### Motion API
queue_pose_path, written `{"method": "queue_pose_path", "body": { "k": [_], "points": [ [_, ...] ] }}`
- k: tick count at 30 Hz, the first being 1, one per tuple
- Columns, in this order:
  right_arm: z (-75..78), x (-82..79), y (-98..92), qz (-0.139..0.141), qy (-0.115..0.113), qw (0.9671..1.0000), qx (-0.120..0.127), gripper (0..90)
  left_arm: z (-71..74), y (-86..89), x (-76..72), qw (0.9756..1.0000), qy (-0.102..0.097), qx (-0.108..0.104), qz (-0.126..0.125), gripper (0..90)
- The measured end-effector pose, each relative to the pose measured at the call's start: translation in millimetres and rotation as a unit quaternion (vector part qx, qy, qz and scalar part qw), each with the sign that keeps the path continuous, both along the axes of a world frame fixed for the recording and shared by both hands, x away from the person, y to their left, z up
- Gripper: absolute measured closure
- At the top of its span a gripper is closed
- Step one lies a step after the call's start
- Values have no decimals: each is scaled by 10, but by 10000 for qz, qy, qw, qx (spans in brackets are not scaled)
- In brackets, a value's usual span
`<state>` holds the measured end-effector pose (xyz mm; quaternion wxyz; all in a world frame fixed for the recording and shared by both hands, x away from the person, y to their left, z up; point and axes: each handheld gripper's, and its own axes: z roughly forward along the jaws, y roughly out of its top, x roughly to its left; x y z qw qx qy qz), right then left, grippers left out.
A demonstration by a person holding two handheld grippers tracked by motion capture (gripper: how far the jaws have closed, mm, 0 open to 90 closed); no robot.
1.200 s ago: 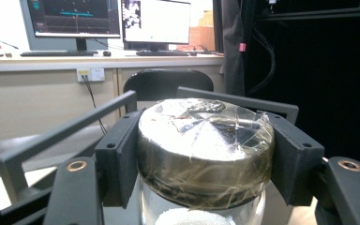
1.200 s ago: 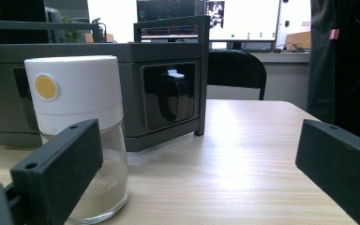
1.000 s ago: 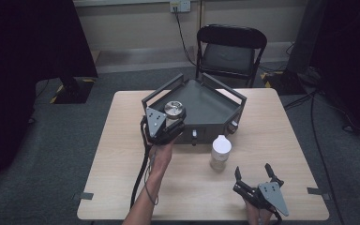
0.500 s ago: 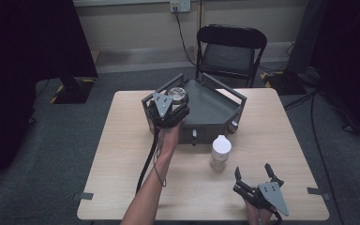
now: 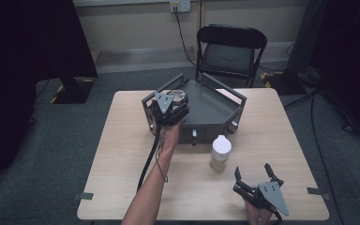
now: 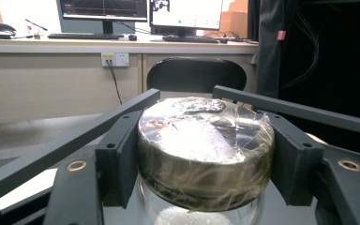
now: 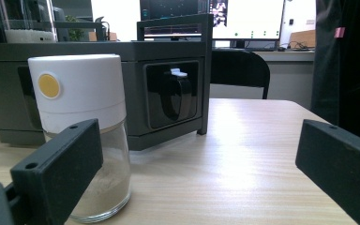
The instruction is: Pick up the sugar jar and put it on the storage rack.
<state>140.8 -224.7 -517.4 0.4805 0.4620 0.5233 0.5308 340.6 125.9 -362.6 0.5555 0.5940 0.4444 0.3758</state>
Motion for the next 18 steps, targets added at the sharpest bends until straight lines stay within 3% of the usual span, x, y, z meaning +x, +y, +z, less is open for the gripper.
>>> {"method": "queue_pose_path", "body": {
  "k": [18],
  "points": [
    [-6, -3, 7, -21, -19, 10000, -2, 0, -23, 4, -10, 10000, -15, 67, -20, 347]
  ]
}}
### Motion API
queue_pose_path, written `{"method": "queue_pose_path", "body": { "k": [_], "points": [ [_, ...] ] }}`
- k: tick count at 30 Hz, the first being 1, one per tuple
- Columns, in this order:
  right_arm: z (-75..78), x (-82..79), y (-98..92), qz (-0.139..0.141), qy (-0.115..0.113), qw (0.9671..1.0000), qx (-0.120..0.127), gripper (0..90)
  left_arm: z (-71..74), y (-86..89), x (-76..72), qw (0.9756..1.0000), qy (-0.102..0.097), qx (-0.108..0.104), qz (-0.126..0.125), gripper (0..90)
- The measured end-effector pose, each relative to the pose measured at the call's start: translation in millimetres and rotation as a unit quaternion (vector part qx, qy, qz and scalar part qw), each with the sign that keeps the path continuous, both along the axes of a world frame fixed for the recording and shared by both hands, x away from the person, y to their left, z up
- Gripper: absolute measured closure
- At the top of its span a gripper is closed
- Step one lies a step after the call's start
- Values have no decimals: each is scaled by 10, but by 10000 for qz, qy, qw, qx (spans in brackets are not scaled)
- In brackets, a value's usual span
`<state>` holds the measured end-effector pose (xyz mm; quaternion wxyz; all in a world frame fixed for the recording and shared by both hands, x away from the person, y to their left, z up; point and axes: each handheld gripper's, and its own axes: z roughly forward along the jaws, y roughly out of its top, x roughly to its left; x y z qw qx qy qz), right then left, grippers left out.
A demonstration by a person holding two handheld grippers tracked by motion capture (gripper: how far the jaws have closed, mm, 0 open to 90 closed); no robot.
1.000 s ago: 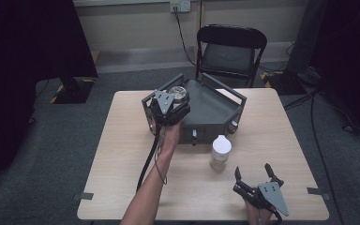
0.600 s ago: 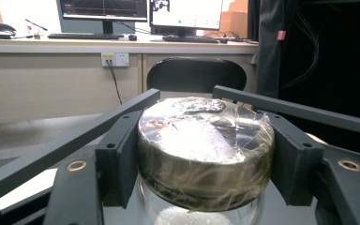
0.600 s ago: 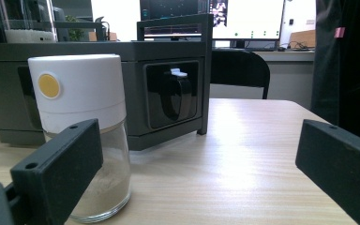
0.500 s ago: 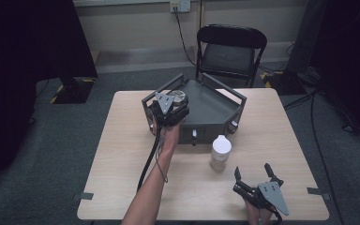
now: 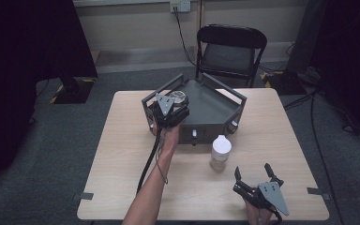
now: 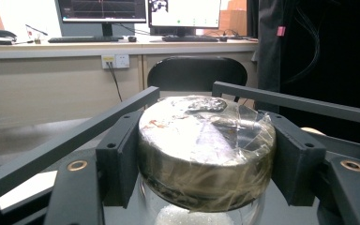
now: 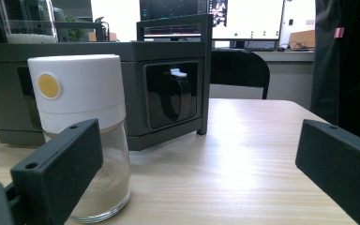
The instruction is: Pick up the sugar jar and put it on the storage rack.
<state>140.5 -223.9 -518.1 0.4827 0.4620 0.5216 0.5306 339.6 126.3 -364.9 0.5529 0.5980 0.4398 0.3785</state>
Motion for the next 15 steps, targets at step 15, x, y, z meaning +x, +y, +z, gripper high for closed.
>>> {"method": "queue_pose_path", "body": {
  "k": [15],
  "points": [
    [0, -1, 3, -8, 3, 10000, 7, 0, -8, 22, 13, 9999, -70, -76, 43, 47]
  ]
}}
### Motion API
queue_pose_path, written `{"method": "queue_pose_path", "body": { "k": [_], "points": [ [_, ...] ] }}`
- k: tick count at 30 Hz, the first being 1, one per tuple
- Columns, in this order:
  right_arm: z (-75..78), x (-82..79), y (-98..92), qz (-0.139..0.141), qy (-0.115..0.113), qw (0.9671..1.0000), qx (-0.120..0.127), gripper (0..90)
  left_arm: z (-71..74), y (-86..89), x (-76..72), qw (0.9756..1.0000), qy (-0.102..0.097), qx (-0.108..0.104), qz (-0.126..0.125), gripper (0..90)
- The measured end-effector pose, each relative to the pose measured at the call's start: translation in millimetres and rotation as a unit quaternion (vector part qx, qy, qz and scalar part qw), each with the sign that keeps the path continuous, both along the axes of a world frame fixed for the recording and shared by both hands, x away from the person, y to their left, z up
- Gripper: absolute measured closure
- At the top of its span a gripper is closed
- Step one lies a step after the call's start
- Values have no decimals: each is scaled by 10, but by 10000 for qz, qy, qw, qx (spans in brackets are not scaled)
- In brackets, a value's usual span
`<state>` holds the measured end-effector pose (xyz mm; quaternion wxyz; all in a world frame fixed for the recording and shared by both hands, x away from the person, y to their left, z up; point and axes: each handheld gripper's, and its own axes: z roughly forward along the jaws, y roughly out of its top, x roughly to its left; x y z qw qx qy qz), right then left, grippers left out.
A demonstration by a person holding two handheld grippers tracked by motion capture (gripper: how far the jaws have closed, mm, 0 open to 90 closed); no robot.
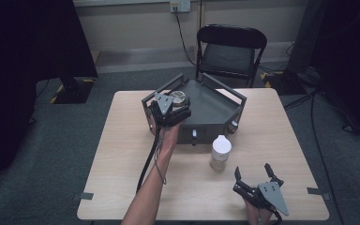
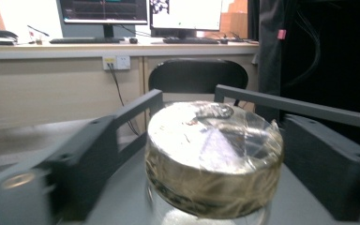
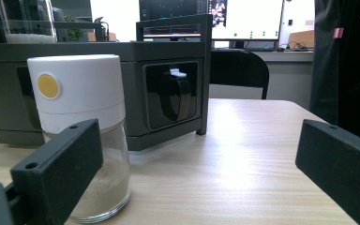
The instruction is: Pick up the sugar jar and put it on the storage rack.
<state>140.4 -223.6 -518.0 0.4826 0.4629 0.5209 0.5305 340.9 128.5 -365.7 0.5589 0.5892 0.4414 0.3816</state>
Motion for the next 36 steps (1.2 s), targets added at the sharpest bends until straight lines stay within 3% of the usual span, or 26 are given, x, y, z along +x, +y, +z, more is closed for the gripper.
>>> {"method": "queue_pose_path", "body": {
  "k": [2, 7, 17, 22, 29, 36],
  "points": [
    [-3, -1, 1, -2, -8, 10000, -1, 0, 4, -16, 0, 10000, 9, 8, 81, 0],
    [-8, -3, 1, -5, -23, 10000, 0, 0, 31, 1, 8, 9999, 138, 36, 27, 1],
    [-7, -2, 4, -13, -22, 10000, -8, 0, -13, 17, -57, 9999, 24, 87, 51, 0],
    [-11, -4, 6, -18, -32, 10000, -11, 0, -9, 64, -96, 10000, 26, -26, 23, 0],
    [-11, -5, 7, -21, -31, 10000, -9, 0, -31, 74, -210, 9999, -138, -47, -2, 0],
    [-10, -4, 11, -33, -30, 10000, -12, 0, -54, 111, -286, 9999, -151, -67, 11, 0]
  ]
}}
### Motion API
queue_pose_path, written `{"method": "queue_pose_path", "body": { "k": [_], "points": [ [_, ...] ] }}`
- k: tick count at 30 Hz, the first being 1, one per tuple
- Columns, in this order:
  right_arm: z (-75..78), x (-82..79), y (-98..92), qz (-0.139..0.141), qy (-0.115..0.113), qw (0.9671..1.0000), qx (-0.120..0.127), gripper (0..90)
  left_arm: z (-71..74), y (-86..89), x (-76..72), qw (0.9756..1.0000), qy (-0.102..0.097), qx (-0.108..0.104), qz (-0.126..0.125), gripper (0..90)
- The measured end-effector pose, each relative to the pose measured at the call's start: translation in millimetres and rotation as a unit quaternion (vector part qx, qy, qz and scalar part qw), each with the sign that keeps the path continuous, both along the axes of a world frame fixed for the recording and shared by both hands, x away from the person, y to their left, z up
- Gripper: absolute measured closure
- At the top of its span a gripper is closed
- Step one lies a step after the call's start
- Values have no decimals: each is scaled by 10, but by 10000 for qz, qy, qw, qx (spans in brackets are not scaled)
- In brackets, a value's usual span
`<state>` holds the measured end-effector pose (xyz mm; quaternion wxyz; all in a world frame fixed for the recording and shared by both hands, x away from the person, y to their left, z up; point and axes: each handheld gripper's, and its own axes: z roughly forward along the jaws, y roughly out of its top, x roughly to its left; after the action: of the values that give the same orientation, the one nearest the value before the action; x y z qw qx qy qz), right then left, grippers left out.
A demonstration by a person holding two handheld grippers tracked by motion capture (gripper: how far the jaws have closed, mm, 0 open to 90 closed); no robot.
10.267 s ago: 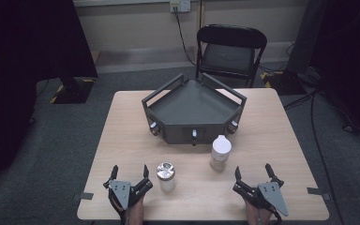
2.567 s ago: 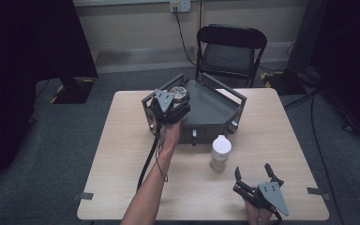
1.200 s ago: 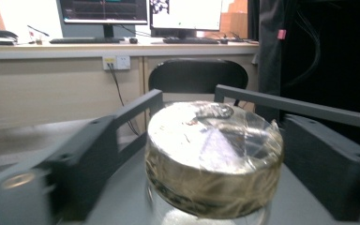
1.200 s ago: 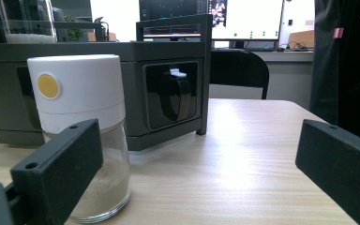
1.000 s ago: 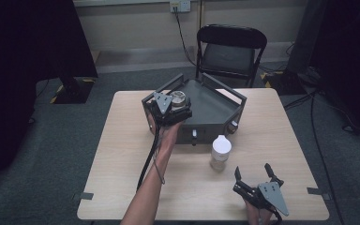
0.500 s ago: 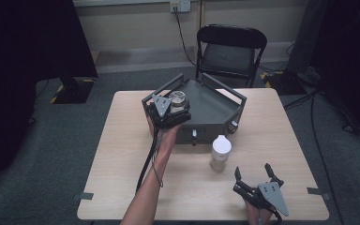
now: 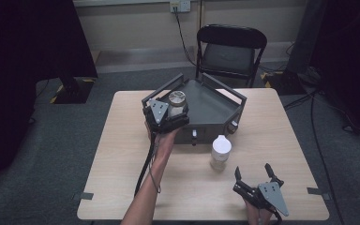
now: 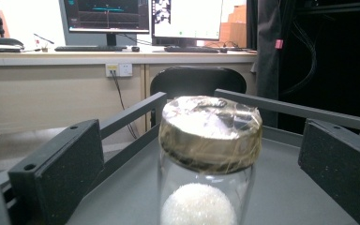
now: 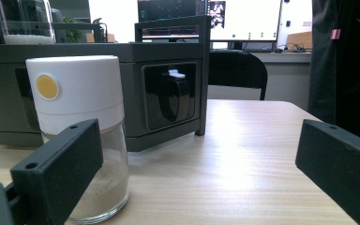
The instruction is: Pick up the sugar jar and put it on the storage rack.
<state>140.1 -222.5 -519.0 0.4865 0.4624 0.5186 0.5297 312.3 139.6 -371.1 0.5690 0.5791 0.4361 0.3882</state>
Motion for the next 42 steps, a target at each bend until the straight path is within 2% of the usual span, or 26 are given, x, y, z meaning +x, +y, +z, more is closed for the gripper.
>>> {"method": "queue_pose_path", "body": {
  "k": [11, 15, 18, 25, 30, 35, 40, 42],
  "points": [
    [3, 1, 6, -16, 9, 10000, 2, 0, -90, 102, -180, 9997, -108, -221, -69, 0],
    [0, -1, 6, -15, 2, 10000, 0, 0, -130, 125, -246, 9995, -148, -278, -21, 0],
    [2, 0, 6, -14, 6, 10000, 1, 0, -136, 125, -302, 9996, -213, -188, 53, 0],
    [-1, -2, 10, -25, -1, 10000, 8, 0, -188, 196, -449, 9993, -255, -238, 124, 1],
    [1, -1, 10, -25, 3, 10000, 3, 0, -288, 229, -547, 9990, -279, -291, 214, 0],
    [-1, -2, 10, -27, -1, 10000, 0, 0, -399, 196, -624, 9991, -287, -103, 294, 0],
    [0, -2, 11, -27, 1, 10000, 1, 0, -472, 180, -706, 9992, -268, -49, 309, 0],
    [-1, -2, 11, -29, -2, 10000, 1, 0, -508, 190, -745, 9991, -258, -115, 311, 0]
  ]
}}
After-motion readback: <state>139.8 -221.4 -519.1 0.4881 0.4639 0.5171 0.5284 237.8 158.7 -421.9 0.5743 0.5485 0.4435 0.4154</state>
